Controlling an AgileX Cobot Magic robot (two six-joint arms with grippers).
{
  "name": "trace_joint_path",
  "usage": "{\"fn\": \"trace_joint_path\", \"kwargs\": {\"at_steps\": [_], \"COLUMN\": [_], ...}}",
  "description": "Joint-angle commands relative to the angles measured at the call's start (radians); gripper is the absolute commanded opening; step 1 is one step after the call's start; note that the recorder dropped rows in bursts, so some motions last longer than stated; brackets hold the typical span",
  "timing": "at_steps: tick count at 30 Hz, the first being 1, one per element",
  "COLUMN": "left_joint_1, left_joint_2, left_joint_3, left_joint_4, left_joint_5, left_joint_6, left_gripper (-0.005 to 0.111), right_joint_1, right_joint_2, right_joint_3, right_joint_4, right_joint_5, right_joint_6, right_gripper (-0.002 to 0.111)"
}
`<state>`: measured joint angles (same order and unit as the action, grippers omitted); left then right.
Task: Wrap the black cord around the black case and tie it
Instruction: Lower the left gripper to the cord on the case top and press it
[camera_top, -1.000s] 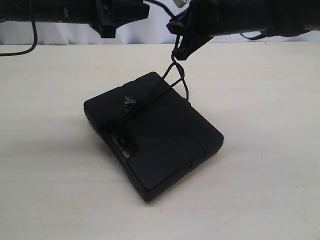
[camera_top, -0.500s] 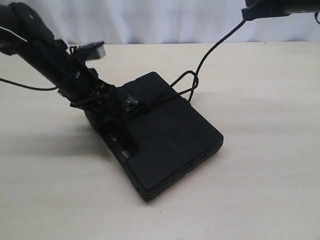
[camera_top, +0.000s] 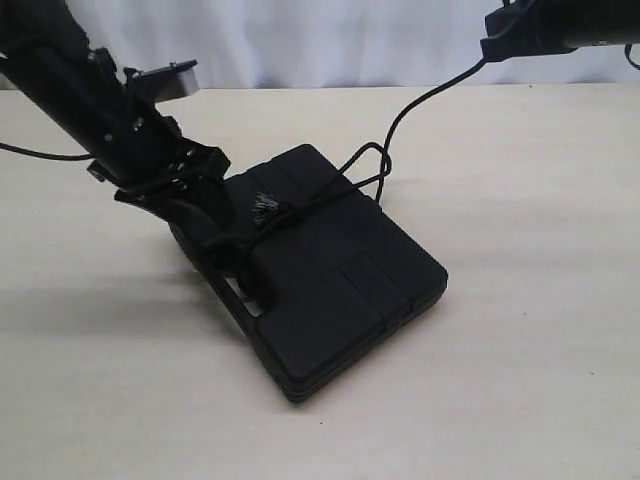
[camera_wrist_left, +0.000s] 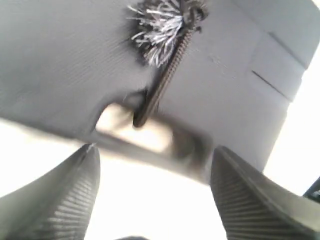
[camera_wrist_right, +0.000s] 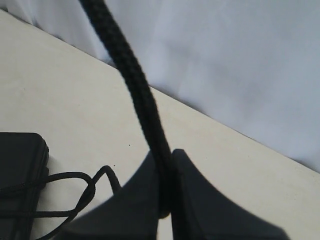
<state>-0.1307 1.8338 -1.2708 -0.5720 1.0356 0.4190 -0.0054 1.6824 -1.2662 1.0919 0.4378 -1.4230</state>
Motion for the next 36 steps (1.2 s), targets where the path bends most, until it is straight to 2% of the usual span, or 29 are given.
{"fn": "trace_joint_path", "kwargs": {"at_steps": [1, 3, 7, 13, 17, 22, 31, 33, 36], "left_joint_1": [-0.022, -0.047, -0.075, -0.087, -0.125, -0.138, -0.133, -0.117, -0.084], "left_joint_2": [-0.051, -0.047, -0.047, -0.047, -0.047, -0.028, 0.114, 0.112, 0.104], "left_joint_3": [0.008, 0.051, 0.161, 0.265, 0.304, 0.304, 0.302, 0.300, 0.284], "left_joint_4": [0.128, 0.160, 0.189, 0.047, 0.054, 0.062, 0.082, 0.114, 0.124], "left_joint_5": [0.085, 0.046, -0.143, -0.352, -0.481, -0.503, -0.575, -0.618, -0.651], "left_joint_6": [-0.141, -0.188, -0.222, -0.236, -0.233, -0.233, -0.231, -0.231, -0.231], "left_gripper": [0.061, 0.060, 0.060, 0.060, 0.060, 0.060, 0.060, 0.053, 0.032], "right_joint_1": [-0.003, -0.003, -0.003, -0.003, -0.003, -0.003, -0.003, -0.003, -0.003], "right_joint_2": [-0.003, -0.003, -0.003, -0.003, -0.003, -0.003, -0.003, -0.003, -0.003], "right_joint_3": [0.005, 0.005, 0.005, 0.005, 0.005, 0.005, 0.005, 0.005, 0.005], "right_joint_4": [-0.008, -0.008, -0.008, -0.008, -0.008, -0.008, -0.013, -0.013, -0.013], "right_joint_5": [0.007, 0.007, 0.009, 0.011, 0.025, 0.048, 0.053, 0.062, 0.064], "right_joint_6": [0.015, 0.017, 0.025, 0.025, 0.025, 0.025, 0.025, 0.025, 0.025], "right_gripper": [0.004, 0.004, 0.004, 0.004, 0.004, 0.004, 0.004, 0.004, 0.004]}}
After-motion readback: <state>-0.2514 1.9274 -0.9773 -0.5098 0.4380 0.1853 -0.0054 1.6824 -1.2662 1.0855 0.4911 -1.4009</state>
